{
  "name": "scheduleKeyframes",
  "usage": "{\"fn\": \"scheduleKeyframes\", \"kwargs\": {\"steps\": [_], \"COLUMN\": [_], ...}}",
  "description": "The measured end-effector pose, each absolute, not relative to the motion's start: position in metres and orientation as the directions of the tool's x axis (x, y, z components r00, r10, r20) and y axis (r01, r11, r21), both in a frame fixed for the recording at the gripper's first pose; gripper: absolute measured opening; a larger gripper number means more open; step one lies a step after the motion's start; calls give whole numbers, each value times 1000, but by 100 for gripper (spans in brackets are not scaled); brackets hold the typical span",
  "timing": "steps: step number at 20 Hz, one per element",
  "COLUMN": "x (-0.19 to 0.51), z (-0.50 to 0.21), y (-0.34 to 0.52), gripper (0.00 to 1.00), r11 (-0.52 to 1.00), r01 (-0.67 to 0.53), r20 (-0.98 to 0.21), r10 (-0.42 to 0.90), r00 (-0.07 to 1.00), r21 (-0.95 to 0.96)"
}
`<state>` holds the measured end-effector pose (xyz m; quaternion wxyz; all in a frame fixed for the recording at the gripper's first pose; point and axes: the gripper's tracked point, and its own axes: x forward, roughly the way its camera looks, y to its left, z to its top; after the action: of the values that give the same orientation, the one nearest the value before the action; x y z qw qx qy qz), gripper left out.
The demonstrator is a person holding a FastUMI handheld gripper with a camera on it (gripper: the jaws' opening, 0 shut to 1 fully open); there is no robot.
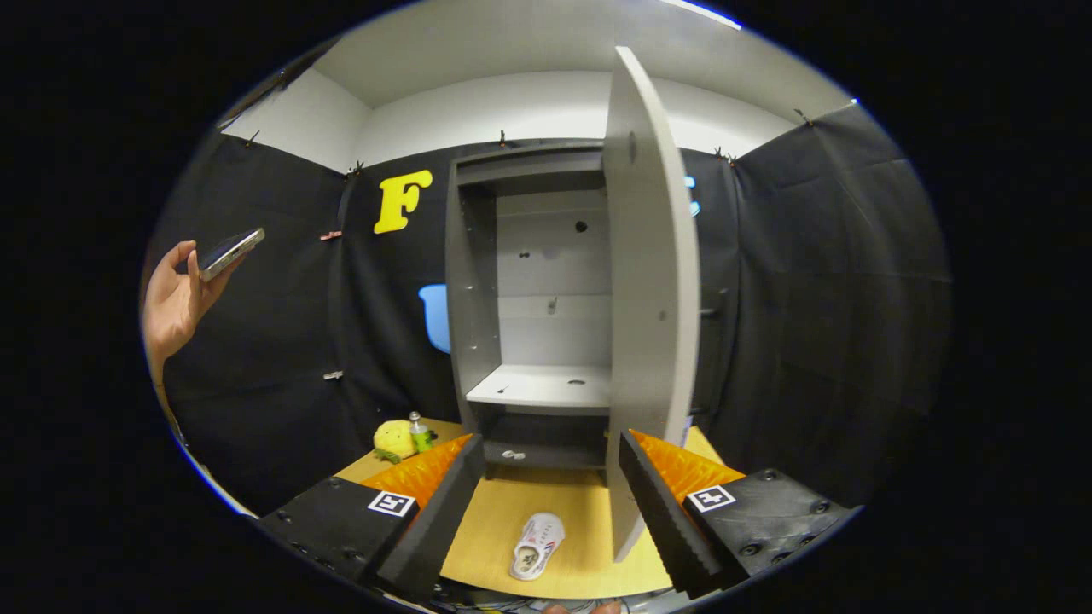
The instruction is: Open the shoe cabinet door, grab the shoes and put them into the shoe cabinet, then close the shoe cabinet door.
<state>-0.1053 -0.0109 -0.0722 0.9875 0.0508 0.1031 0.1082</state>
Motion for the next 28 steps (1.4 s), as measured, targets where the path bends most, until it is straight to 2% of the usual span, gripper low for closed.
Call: {"fn": "scheduleKeyframes", "kwargs": {"steps": [6,10,15,19,21,25,28], "x": [-96,-96,-92,-79,-68,-45,-23], "z": [-164,-257,-371,-450,-483,-516,-533], "y": [53,85,102,91,90,82,85], "gripper": [100,99,99,98,93,75,73], "r11": [964,960,967,983,983,983,985], "r01": [-205,-208,-139,-57,-27,32,29], "r20": [-416,-568,-690,-743,-756,-741,-700], "r10": [259,278,251,168,156,116,99], "r00": [872,775,679,648,636,662,707], "r21": [172,186,215,172,180,182,168]}}
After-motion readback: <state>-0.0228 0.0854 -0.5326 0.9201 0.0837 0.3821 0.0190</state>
